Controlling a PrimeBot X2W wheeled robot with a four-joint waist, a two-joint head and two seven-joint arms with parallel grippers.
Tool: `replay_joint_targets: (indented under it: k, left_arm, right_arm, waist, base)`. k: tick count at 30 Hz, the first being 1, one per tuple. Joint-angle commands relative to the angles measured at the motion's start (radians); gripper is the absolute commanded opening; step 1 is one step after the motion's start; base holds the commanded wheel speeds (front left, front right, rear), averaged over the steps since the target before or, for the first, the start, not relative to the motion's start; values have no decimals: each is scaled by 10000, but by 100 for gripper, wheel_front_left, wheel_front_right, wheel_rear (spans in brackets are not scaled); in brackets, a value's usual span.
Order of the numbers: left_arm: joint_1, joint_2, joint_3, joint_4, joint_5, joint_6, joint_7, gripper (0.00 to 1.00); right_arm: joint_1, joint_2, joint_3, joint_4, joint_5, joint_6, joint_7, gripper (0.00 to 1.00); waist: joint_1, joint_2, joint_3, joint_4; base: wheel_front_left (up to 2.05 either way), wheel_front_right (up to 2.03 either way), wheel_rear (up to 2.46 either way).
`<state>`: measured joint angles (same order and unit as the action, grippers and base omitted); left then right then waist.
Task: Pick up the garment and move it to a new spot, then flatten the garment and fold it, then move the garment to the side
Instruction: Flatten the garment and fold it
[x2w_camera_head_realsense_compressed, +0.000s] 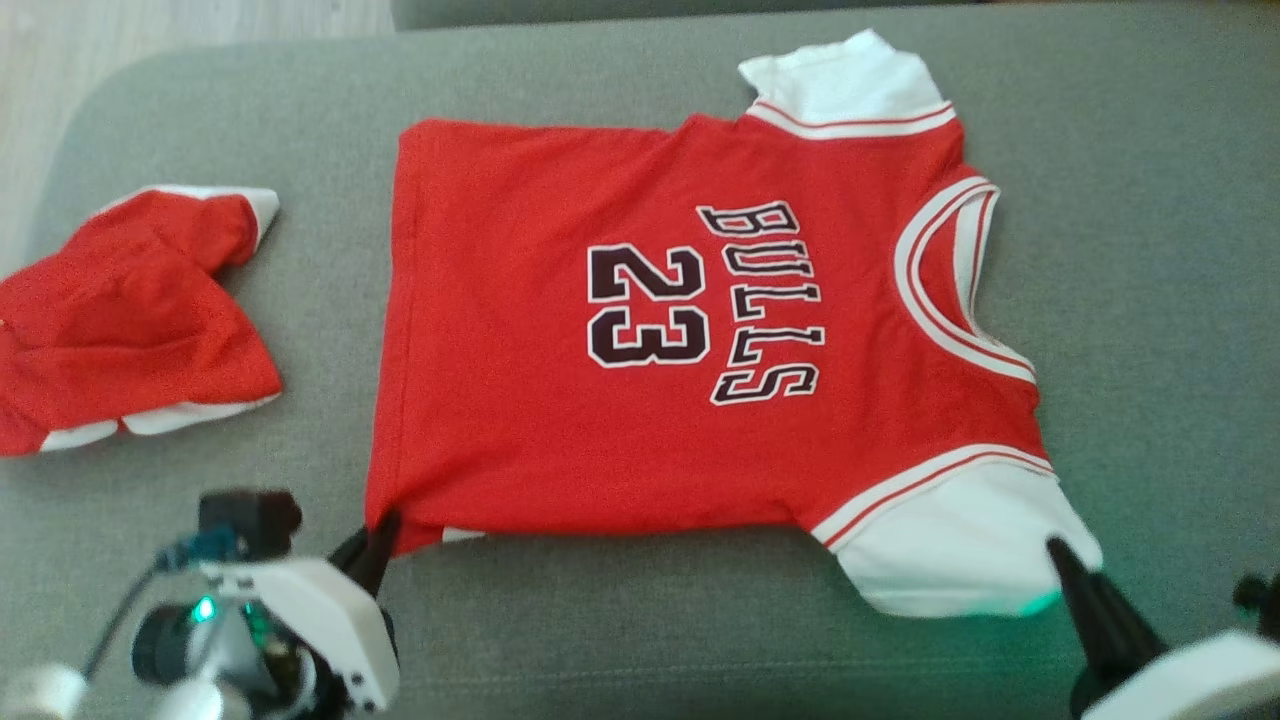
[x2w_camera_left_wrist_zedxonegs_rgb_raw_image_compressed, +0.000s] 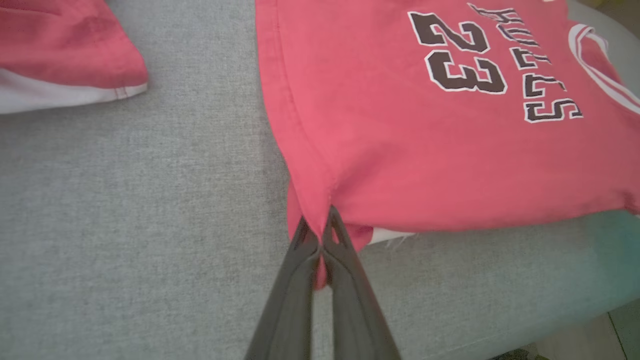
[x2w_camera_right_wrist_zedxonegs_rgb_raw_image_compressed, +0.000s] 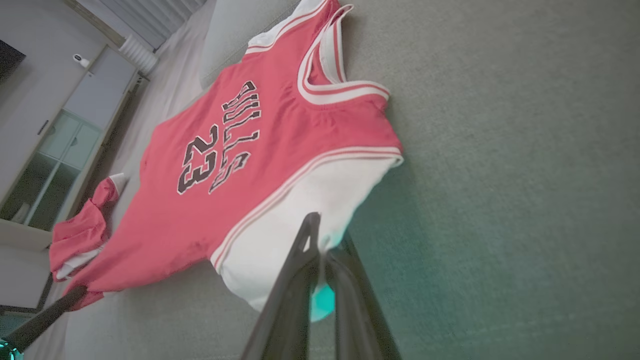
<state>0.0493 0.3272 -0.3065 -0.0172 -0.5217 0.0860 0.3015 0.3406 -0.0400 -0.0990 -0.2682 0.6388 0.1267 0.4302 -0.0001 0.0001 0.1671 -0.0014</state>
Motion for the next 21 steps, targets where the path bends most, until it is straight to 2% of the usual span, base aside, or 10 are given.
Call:
replay_joint_targets:
  k: [1, 6, 13, 21]
  left_arm:
    - [-750, 291, 473, -494, -193, -71, 206, 0]
    - [-1755, 610, 675, -829, -1010, -472, 1409, 0]
    - [-3302, 957, 868, -355, -1996, -971, 2782, 0]
    - [-4641, 823, 1047, 863, -2394, -1189, 2898, 0]
  right_arm:
    - [-762, -105, 107, -306, 183, 40, 106, 0]
    - [-2277, -104, -165, 63, 561, 40, 880, 0]
    - [-4691, -104, -470, 1323, 667, 40, 1880, 0]
    - [-7017, -103, -768, 3470, 827, 40, 2032, 0]
  waist:
    - [1, -1, 197, -6]
    - [1, -1, 716, -50]
    - [1, -1, 1493, -103]
    - [1, -1, 2081, -95]
  base:
    - [0, 0, 0]
    - [0, 0, 0]
    - [0, 0, 0]
    - [0, 0, 0]
